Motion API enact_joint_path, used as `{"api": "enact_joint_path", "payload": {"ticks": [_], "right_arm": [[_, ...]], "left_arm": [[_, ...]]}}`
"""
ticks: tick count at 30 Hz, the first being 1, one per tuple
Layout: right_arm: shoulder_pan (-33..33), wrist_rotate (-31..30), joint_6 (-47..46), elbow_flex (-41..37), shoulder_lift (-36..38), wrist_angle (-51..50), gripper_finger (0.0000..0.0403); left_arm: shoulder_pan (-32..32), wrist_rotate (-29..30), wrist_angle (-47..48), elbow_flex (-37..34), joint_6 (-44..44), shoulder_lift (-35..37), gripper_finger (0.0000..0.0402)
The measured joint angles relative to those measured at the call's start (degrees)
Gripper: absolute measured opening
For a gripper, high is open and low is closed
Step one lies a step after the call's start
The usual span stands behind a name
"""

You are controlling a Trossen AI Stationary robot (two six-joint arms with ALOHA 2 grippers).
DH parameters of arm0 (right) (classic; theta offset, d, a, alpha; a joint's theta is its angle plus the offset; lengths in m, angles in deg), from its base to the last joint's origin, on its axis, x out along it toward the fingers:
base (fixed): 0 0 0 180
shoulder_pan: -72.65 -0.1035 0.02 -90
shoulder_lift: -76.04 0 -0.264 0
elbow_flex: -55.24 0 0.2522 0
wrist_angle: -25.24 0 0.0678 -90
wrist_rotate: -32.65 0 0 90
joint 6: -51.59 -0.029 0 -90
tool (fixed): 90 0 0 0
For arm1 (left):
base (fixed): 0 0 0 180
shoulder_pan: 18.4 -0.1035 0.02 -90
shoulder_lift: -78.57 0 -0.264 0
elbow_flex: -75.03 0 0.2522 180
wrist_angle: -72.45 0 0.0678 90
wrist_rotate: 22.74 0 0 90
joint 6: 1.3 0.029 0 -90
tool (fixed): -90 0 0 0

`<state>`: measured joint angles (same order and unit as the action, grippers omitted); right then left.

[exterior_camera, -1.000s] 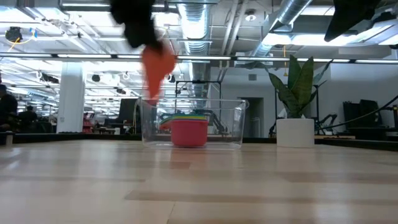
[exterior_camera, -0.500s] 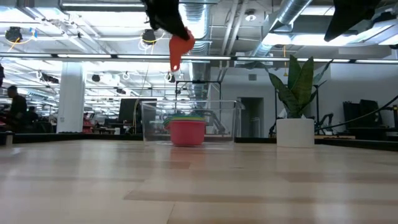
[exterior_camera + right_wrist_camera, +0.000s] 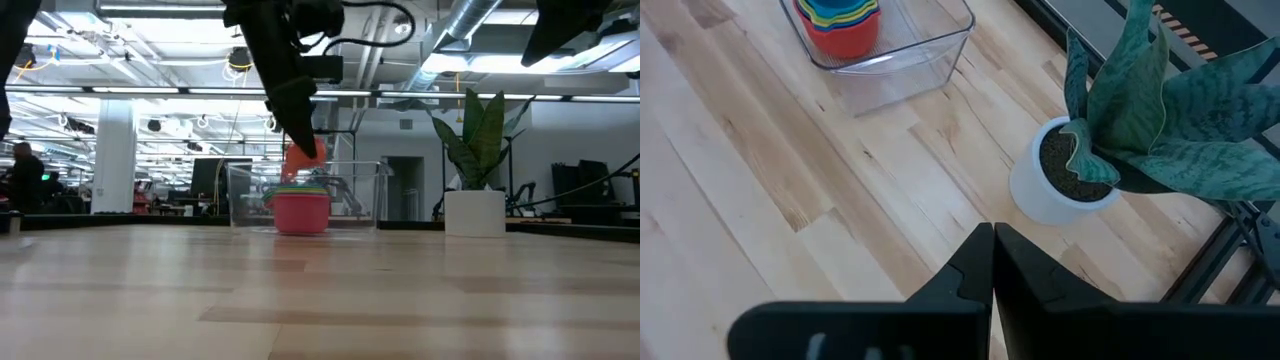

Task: Nest measuring cups in basket
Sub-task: Stack the orange measuring cup on top of the light blue measuring cup in the transparent bin, then adjust the transparent bin

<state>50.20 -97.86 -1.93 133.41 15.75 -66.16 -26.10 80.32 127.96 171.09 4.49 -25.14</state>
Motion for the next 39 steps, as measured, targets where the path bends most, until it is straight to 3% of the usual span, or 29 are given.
{"api": "enact_joint_path", "payload": {"ticks": [4,9,17,24,28,31,36,39], "right_arm": [[0.00,0.02,0.00,-0.01,-0.02,-0.11,0.0033],[0.00,0.02,0.00,0.00,0.02,-0.35,0.0033],[0.00,0.09,0.02,-0.02,0.00,-0.48,0.0033],[0.00,0.11,0.02,-0.02,0.00,-0.59,0.0033],[0.00,0.09,0.02,-0.02,-0.01,-0.59,0.0033],[0.00,0.09,0.00,-0.02,-0.02,-0.57,0.0033],[0.00,0.11,0.00,-0.02,-0.02,-0.55,0.0033],[0.00,0.12,0.00,-0.02,-0.02,-0.55,0.0033]], "left_arm": [[-0.59,-1.82,2.25,0.84,-1.73,-1.94,0.0011],[-0.62,1.23,1.82,0.85,-3.89,-3.12,0.0014],[-0.85,-2.37,1.24,0.92,-3.70,-3.40,0.0094],[-0.63,-2.01,7.08,4.31,-5.82,-3.31,0.0111],[0.00,2.68,17.67,10.86,-6.10,-2.85,0.0105],[-0.36,6.60,21.76,11.27,-1.50,-2.97,0.0093],[-2.53,6.67,24.79,11.16,2.93,-5.52,0.0033],[-3.76,1.62,23.81,11.23,4.14,-5.97,0.0007]]}}
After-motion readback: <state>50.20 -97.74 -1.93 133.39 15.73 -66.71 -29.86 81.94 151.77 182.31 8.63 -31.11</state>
